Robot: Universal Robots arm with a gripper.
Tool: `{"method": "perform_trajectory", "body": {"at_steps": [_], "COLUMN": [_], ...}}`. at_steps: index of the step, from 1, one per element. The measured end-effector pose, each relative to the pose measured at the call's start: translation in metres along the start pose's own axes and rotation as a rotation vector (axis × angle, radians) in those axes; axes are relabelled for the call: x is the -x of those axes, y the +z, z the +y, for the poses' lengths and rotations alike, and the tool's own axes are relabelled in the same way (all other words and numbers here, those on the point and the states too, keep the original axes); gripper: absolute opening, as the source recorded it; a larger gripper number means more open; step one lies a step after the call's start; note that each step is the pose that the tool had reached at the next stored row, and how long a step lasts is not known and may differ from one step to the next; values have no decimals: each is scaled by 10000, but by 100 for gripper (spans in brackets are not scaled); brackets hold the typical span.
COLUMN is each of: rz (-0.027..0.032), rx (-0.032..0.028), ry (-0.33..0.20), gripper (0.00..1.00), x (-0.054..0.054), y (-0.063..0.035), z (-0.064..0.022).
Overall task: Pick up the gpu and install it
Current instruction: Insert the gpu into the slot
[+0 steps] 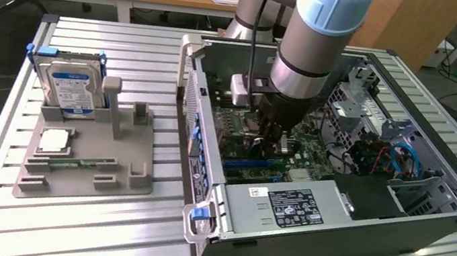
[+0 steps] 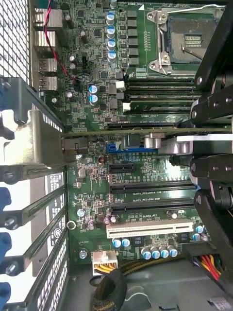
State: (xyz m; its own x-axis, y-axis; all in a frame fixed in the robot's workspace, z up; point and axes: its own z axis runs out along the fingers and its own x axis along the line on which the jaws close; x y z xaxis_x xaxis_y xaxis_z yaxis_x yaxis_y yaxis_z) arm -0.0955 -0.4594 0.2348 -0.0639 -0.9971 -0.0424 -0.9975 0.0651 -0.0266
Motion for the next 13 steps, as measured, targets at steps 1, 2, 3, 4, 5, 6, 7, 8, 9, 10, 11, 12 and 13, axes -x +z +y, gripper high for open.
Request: {"method": "perform_trajectory", "body": {"at_steps": [1,2,3,4,5,6,7,8,9,10,11,12,13], "rz": [1,2,4,2,2,2,3,5,5,5,5,5,5], "rx": [2,3,4,4,5,7,9,12,15,19,23,27,30], "ry": [-1,-1,-1,0,1,2,0,-1,0,0,0,0,1], "gripper": [29,29,29,29,29,29,29,29,29,29,29,29,29], "x": [-1,-3,-9,-14,-18,-19,-21,-22,-22,-23,-23,-23,-24], "y": [7,11,14,18,22,26,30,33,38,41,45,48,51], "z": [1,1,1,1,1,3,8,14,20,26,31,36,41]}}
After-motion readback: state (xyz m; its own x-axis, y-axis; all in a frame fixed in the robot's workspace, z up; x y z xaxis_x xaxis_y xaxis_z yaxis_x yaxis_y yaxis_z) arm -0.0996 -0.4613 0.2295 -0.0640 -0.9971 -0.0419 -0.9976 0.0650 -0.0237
